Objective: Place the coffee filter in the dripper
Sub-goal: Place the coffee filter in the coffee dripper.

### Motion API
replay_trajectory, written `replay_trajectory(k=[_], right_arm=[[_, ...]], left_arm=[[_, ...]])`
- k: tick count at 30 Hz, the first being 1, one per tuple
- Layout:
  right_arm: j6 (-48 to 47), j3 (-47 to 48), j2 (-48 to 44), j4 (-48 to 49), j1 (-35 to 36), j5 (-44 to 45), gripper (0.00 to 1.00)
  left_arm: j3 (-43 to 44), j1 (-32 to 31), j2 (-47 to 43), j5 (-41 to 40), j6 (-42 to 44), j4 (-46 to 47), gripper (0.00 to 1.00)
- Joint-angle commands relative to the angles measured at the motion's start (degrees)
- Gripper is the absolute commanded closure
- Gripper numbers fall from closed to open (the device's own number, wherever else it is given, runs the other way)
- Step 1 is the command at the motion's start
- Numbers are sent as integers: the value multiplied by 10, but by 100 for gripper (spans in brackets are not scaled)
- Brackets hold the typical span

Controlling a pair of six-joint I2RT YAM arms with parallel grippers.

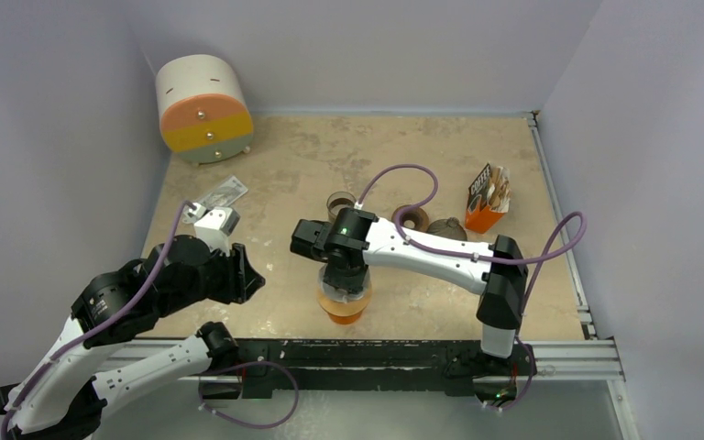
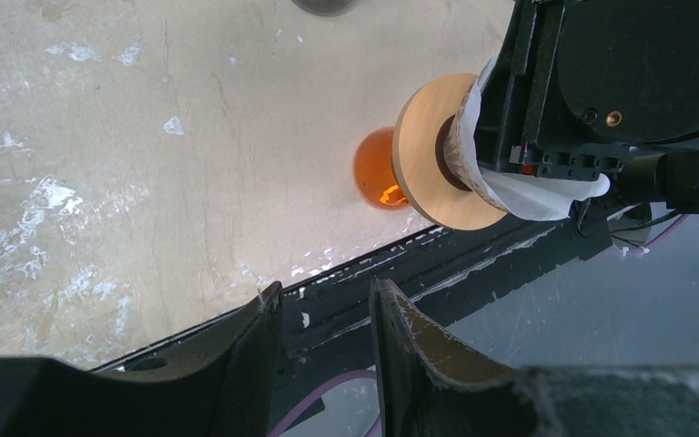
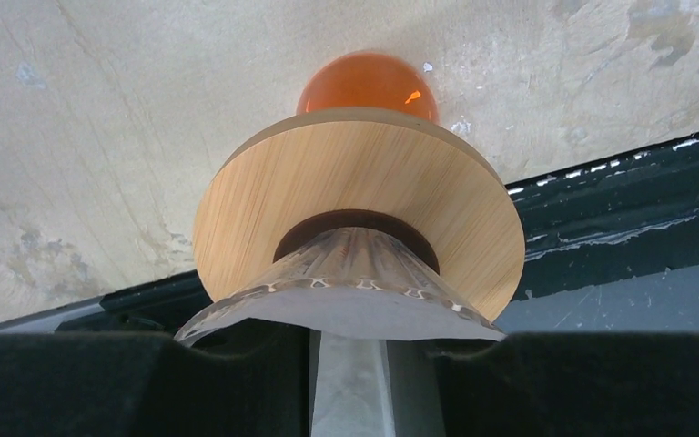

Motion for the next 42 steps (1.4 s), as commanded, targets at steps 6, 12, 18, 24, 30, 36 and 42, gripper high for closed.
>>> replay_trajectory(k=[6, 12, 18, 24, 30, 36, 42], right_arm=[[-14, 14, -34, -8, 10, 43, 65], [-31, 29, -37, -16, 13, 60, 64], [-51, 47, -43, -25, 18, 76, 62], [-75, 48, -57, -13, 23, 83, 59], [-109, 45, -92, -4, 26, 105, 56], [-176, -2, -157, 75, 26, 112, 54], [-236, -46, -227, 115, 26, 117, 52]], left_arm=[[10, 2, 7, 5, -9, 4, 62], [11, 2, 12, 4, -12, 4, 62], [15, 2, 15, 4, -20, 5, 62], [15, 2, 22, 8, -27, 7, 62], [7, 2, 24, 12, -42, 17, 62], [-7, 2, 19, -3, -60, 24, 63], [-5, 2, 16, -43, -67, 31, 63]])
